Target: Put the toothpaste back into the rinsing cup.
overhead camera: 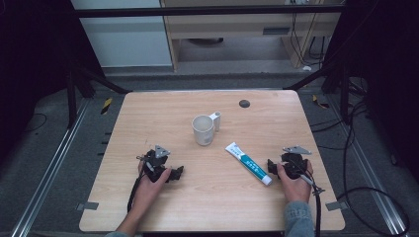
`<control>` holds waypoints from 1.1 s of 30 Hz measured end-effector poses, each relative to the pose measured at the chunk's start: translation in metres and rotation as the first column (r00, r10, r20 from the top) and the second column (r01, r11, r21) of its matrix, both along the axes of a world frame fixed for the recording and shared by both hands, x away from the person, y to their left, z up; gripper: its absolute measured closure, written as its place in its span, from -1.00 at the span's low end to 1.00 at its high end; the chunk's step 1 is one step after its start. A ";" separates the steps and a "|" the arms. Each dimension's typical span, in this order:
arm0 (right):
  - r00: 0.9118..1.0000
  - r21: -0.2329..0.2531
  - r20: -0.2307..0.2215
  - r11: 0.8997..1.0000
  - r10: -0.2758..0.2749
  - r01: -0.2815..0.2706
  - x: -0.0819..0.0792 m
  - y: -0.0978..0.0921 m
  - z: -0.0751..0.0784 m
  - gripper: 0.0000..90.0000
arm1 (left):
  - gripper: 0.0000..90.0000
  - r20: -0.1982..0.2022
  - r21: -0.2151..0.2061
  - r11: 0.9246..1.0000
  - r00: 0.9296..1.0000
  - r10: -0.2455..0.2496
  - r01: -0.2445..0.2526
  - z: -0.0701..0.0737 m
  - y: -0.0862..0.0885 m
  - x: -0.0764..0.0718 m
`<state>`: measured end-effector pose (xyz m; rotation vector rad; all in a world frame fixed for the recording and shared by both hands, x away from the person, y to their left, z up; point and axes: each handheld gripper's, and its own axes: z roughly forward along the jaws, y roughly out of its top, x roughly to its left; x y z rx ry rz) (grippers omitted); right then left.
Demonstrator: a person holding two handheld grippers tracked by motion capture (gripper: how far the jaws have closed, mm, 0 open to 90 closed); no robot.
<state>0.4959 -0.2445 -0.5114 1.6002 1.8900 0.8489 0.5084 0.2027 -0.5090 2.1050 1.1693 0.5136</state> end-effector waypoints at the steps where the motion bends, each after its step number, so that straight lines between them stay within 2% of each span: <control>1: 1.000 -0.004 0.000 1.000 0.007 -0.007 0.001 0.001 0.000 -0.78 | -1.00 0.000 0.000 1.000 1.000 0.000 0.000 0.000 0.000 0.000; 5: 1.000 -0.008 0.001 1.000 0.026 -0.026 0.003 0.001 0.000 -0.78 | -1.00 0.000 0.000 1.000 1.000 0.001 -0.001 0.000 0.000 0.000; 7: 0.998 -0.006 0.001 0.998 0.055 -0.055 0.002 0.000 0.000 -0.78 | -1.00 0.000 -0.001 1.000 1.000 0.001 -0.001 0.000 0.000 0.000; 10: 0.997 -0.006 0.004 0.997 0.080 -0.080 -0.002 -0.003 0.001 -0.68 | -1.00 -0.002 0.002 1.000 1.000 0.001 -0.001 0.000 0.000 0.001; 15: 0.994 -0.010 0.033 0.994 0.106 -0.105 -0.010 0.006 0.027 -0.64 | -1.00 -0.001 0.001 1.000 1.000 0.002 -0.002 0.000 0.000 0.001; 19: 0.986 -0.028 0.015 0.986 0.166 -0.166 -0.012 0.023 0.048 -0.65 | -1.00 -0.002 0.002 1.000 1.000 -0.004 0.004 0.000 0.001 0.000; 20: 0.978 -0.037 -0.010 0.977 0.207 -0.208 -0.011 0.033 0.057 -0.71 | -1.00 -0.002 0.002 1.000 1.000 -0.004 0.004 0.000 0.001 0.000; 21: 0.978 -0.037 -0.010 0.977 0.207 -0.208 -0.011 0.033 0.057 -0.71 | -1.00 -0.002 0.002 1.000 1.000 -0.004 0.004 0.000 0.001 0.000; 22: 0.973 -0.042 -0.017 0.972 0.230 -0.231 -0.010 0.038 0.061 -0.73 | -1.00 -0.002 0.002 1.000 1.000 -0.004 0.004 0.000 0.001 0.000; 24: 0.959 -0.079 -0.046 0.956 0.280 -0.283 -0.005 0.053 0.073 -0.67 | -1.00 0.000 0.000 1.000 1.000 -0.001 0.001 0.000 0.000 0.000; 25: 0.959 -0.079 -0.046 0.956 0.280 -0.283 -0.005 0.053 0.073 -0.67 | -1.00 0.000 0.000 1.000 1.000 -0.001 0.001 0.000 0.000 0.000; 26: 0.948 -0.111 -0.073 0.942 0.310 -0.317 0.000 0.062 0.080 -0.64 | -1.00 -0.001 -0.001 1.000 1.000 0.000 0.000 0.000 0.000 0.000; 27: 0.943 -0.124 -0.079 0.936 0.322 -0.330 0.003 0.066 0.083 -0.57 | -1.00 -0.002 0.003 1.000 1.000 0.002 -0.002 0.000 0.001 0.000; 28: 0.943 -0.124 -0.079 0.936 0.322 -0.330 0.003 0.066 0.083 -0.57 | -1.00 -0.001 0.000 1.000 1.000 0.009 -0.009 0.000 0.000 0.000; 29: 0.938 -0.123 -0.085 0.930 0.337 -0.345 0.005 0.070 0.086 -0.52 | -1.00 -0.001 0.000 1.000 1.000 0.011 -0.011 0.000 0.000 0.000; 30: 0.928 -0.113 -0.097 0.923 0.359 -0.369 0.010 0.075 0.088 -0.48 | -1.00 -0.001 0.000 1.000 1.000 0.012 -0.012 0.000 0.000 0.000; 31: 0.928 -0.113 -0.097 0.923 0.359 -0.369 0.010 0.075 0.088 -0.48 | -1.00 -0.001 0.000 1.000 1.000 0.014 -0.014 0.000 0.001 0.000; 32: 0.919 -0.110 -0.120 0.915 0.376 -0.389 0.015 0.081 0.089 -0.42 | -1.00 -0.002 0.001 1.000 1.000 0.012 -0.012 0.000 0.001 0.000; 33: 0.919 -0.110 -0.120 0.915 0.376 -0.389 0.015 0.081 0.089 -0.42 | -1.00 -0.002 0.001 1.000 1.000 0.012 -0.012 0.000 0.001 0.000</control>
